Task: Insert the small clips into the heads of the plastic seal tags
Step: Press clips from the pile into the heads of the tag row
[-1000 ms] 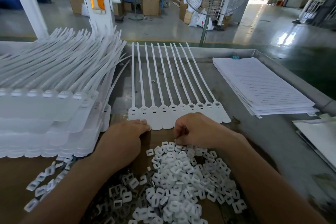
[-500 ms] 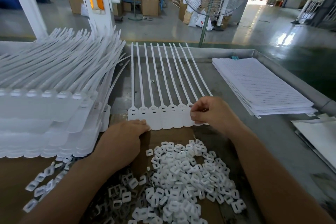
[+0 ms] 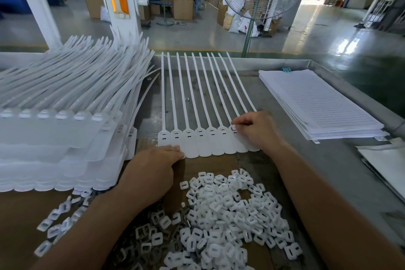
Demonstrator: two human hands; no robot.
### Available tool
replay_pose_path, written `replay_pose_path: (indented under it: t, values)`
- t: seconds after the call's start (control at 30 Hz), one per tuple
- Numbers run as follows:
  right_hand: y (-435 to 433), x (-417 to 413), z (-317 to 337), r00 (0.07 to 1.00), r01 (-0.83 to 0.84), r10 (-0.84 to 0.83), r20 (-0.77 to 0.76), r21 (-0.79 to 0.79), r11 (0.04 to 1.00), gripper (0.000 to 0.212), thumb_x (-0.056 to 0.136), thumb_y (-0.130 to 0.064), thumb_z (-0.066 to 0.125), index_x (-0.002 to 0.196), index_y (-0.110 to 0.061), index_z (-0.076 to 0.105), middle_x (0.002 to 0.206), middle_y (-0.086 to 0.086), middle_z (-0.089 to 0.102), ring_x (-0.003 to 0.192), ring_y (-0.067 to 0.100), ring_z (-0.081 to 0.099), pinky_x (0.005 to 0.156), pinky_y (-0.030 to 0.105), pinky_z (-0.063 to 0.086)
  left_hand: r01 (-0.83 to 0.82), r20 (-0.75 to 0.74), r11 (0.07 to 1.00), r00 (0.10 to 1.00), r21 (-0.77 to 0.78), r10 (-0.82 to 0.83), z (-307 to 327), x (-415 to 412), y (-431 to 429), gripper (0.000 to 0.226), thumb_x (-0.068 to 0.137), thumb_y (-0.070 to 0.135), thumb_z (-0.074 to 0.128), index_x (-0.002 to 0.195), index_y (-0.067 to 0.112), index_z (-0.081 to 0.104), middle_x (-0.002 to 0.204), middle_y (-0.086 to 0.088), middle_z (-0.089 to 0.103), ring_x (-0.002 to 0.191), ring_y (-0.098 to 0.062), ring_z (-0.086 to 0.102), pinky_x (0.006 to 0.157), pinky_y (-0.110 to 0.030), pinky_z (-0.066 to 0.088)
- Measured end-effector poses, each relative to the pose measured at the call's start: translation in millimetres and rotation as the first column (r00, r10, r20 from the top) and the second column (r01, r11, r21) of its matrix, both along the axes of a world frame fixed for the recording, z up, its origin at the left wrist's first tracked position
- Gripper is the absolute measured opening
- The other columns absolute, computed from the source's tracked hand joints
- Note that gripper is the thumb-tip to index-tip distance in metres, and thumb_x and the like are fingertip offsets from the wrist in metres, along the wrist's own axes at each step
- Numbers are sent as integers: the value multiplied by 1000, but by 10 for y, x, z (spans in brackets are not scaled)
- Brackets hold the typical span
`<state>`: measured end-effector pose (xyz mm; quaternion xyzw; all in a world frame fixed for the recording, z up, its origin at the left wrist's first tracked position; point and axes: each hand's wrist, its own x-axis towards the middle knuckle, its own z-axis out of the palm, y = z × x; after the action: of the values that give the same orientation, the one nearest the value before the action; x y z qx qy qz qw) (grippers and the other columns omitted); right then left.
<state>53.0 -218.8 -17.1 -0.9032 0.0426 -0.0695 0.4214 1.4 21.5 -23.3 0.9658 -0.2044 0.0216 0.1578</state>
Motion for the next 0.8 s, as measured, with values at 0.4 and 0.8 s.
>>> replay_pose_path:
  t: [0.4, 0.8]
  values:
    - [28, 66, -41, 998, 9, -18, -57, -147, 989, 16, 87, -14, 58, 77, -26, 58, 81, -11, 58, 85, 11, 56, 81, 29, 47, 4, -8, 1000, 1000, 0, -4, -14, 3, 13, 53, 88, 6, 39, 135, 30, 41, 144, 16, 33, 133, 1, 26, 108, -17, 13]
    - [51, 127, 0, 998, -11, -7, -59, -303, 953, 17, 86, -10, 58, 77, -25, 59, 89, -7, 58, 85, 12, 56, 77, 28, 46, -1, -12, 1000, 1000, -3, 1, -3, -6, 7, 54, 88, 5, 40, 135, 31, 41, 144, 16, 34, 133, 1, 27, 109, -19, 15]
